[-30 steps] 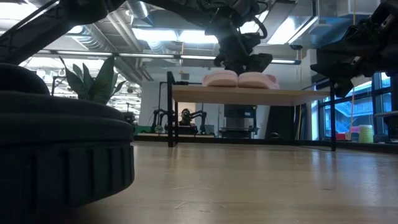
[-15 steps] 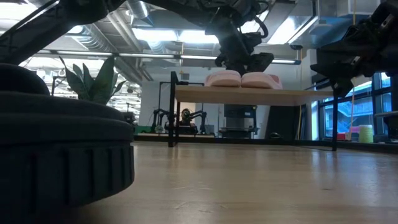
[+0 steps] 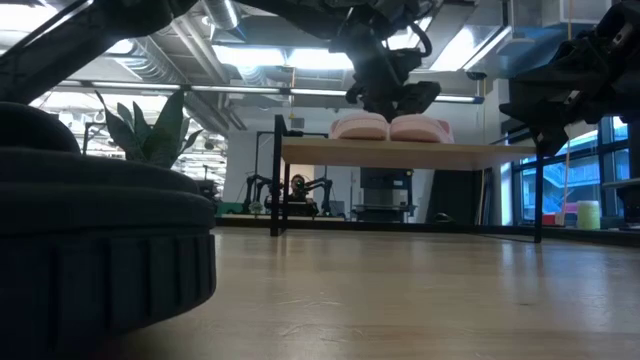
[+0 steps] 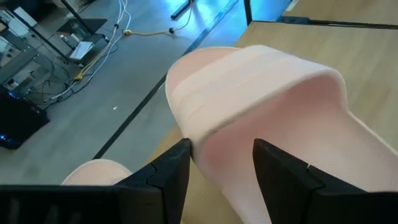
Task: Pick and place slides into the shelf
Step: Put the pink slipper on the shelf, then put the pink slipper under the shelf
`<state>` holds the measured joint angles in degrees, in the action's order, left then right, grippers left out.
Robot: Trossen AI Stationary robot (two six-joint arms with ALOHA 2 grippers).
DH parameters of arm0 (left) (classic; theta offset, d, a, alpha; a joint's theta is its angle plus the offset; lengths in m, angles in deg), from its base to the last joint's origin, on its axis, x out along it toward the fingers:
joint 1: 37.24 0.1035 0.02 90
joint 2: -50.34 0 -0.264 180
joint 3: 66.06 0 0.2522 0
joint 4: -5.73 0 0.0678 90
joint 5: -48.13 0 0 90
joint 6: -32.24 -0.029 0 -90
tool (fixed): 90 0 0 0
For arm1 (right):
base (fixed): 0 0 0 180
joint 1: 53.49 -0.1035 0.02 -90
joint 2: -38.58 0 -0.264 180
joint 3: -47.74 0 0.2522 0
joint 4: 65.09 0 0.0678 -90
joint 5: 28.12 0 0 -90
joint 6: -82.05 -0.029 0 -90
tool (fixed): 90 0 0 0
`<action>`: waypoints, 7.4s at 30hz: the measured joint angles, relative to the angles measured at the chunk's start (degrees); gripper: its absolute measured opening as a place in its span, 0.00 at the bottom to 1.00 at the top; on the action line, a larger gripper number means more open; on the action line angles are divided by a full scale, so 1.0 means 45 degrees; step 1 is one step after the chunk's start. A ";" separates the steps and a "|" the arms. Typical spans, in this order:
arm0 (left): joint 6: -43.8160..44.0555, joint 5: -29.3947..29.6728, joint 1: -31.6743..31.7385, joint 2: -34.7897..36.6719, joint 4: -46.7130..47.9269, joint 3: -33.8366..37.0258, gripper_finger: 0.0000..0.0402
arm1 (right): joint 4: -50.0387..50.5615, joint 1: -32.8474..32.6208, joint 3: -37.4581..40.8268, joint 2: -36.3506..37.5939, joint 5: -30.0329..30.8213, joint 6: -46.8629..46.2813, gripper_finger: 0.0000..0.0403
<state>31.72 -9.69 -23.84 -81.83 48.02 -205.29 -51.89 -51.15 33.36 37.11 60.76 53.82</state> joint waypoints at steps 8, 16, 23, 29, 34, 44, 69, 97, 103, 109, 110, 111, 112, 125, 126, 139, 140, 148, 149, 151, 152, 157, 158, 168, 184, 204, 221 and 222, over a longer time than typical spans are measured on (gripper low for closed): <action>-0.0010 -0.0008 -0.0309 0.0569 0.0606 -0.0015 0.41 | 0.0000 0.0000 0.0000 0.0000 0.0000 0.0045 0.52; -0.0010 -0.1070 -0.0886 0.1564 0.2349 -0.0112 0.41 | 0.0000 -0.0002 0.0000 0.0000 -0.0004 0.0045 0.52; -0.0702 -0.1460 -0.1672 0.2714 0.4753 -0.0107 0.41 | -0.0087 0.0003 0.0000 0.0000 -0.0509 0.0438 0.52; -0.1014 -0.3880 -0.2022 0.4065 0.4740 -0.0087 0.41 | -0.0206 0.0003 0.0000 0.0005 -0.0785 0.1027 0.52; -0.1165 -0.4528 -0.2313 0.5517 0.4878 0.0181 0.41 | -0.0216 -0.0002 -0.0130 0.0000 -0.0861 0.1801 0.52; -0.1257 -0.2475 -0.4043 1.0843 0.1562 0.6183 0.41 | 0.0225 -0.0002 -0.1572 -0.0030 -0.1458 0.4320 0.52; 0.0031 -0.1481 -0.5754 2.1465 -1.0208 2.2886 0.41 | 1.3514 0.1649 -1.5094 -1.1576 0.2589 0.3698 0.52; 0.0419 -0.1496 -0.5748 2.1429 -0.9324 2.3097 0.41 | 1.5590 0.8689 -1.7709 -1.8738 0.2964 0.9209 0.52; 0.0418 -0.1496 -0.5749 2.1427 -0.9296 2.3096 0.41 | 1.5179 0.8977 -1.7709 -1.9628 0.3041 0.9446 0.52; 0.0418 -0.1496 -0.5744 2.1427 -0.9087 2.3095 0.41 | 1.4703 0.9188 -1.7709 -2.0064 0.3050 0.9677 0.52; 0.0418 -0.1496 -0.5744 2.1423 -0.9051 2.3095 0.41 | 1.4489 0.9193 -1.7709 -2.0070 0.3055 0.9694 0.52; 0.0418 -0.1496 -0.5735 2.1423 -0.9033 2.3095 0.41 | 1.4248 0.9202 -1.7709 -2.0072 0.3055 0.9707 0.52; 0.0418 -0.1493 -0.5730 2.1423 -0.9016 2.3095 0.41 | 1.4043 0.9198 -1.7709 -2.0077 0.3053 0.9719 0.52; 0.0413 -0.1491 -0.5730 2.1423 -0.8999 2.3095 0.41 | 1.2590 0.9198 -1.7709 -2.0074 0.3009 1.0047 0.52; 0.0413 -0.1491 -0.5730 2.1423 -0.8999 2.3099 0.41 | 1.2590 0.9198 -1.7709 -2.0074 0.2934 1.0046 0.52; 0.0413 -0.1491 -0.5730 2.1423 -0.9004 2.3095 0.41 | 1.2194 0.9183 -1.7704 -2.0070 0.1956 0.9993 0.52; 0.0413 -0.1491 -0.5730 2.1423 -0.9004 2.3095 0.41 | 1.2151 0.9183 -1.7704 -2.0067 0.1924 0.9988 0.52; 0.0413 -0.1491 -0.5730 2.1423 -0.9004 2.3095 0.41 | 1.2016 0.9183 -1.7694 -2.0065 0.0902 0.9721 0.52; 0.0413 -0.1490 -0.5730 2.1423 -0.9004 2.3095 0.41 | 1.2016 0.9183 -1.7694 -2.0065 0.0889 0.9669 0.52; 0.0413 -0.1486 -0.5730 2.1423 -0.9004 2.3095 0.41 | 1.2022 0.9183 -1.7694 -2.0065 0.0889 0.9638 0.52; 0.0413 -0.1486 -0.5730 2.1423 -0.9004 2.3095 0.41 | 1.2021 0.9183 -1.7694 -2.0065 0.0889 0.9633 0.52; 0.0413 -0.1486 -0.5730 2.1423 -0.9004 2.3095 0.41 | 1.2296 0.9183 -1.7869 -2.0065 0.0908 0.9231 0.52; 0.0413 -0.1486 -0.5730 2.1423 -0.9004 2.3095 0.41 | 1.2425 0.9178 -1.8076 -2.0065 0.0996 0.9029 0.52; 0.0413 -0.1481 -0.5730 2.1425 -0.8977 2.3095 0.41 | 1.5454 0.8855 -2.2159 -1.9914 0.1433 0.8360 0.52; 0.0413 -0.1477 -0.5730 2.1427 -0.8717 2.3095 0.41 | 2.0142 0.2801 -2.6627 -1.8303 0.1462 0.4130 0.52; 0.0413 -0.1486 -0.5735 2.1427 -0.8188 2.3091 0.41 | 1.9948 -0.8059 -2.0155 -1.8020 0.2430 -0.7528 0.52; -0.0010 -0.1496 -0.5739 2.1426 -0.8195 2.3091 0.41 | 1.4737 -1.3426 -1.5956 -1.9048 0.1000 -1.4016 0.52; -0.0011 -0.1496 -0.5739 2.1427 -0.8198 2.3091 0.41 | 1.4736 -1.3559 -1.5956 -1.9297 0.0875 -1.4013 0.52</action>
<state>31.68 -16.42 -49.67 14.59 11.12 -101.38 14.42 -112.16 -38.44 -49.73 64.69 -9.24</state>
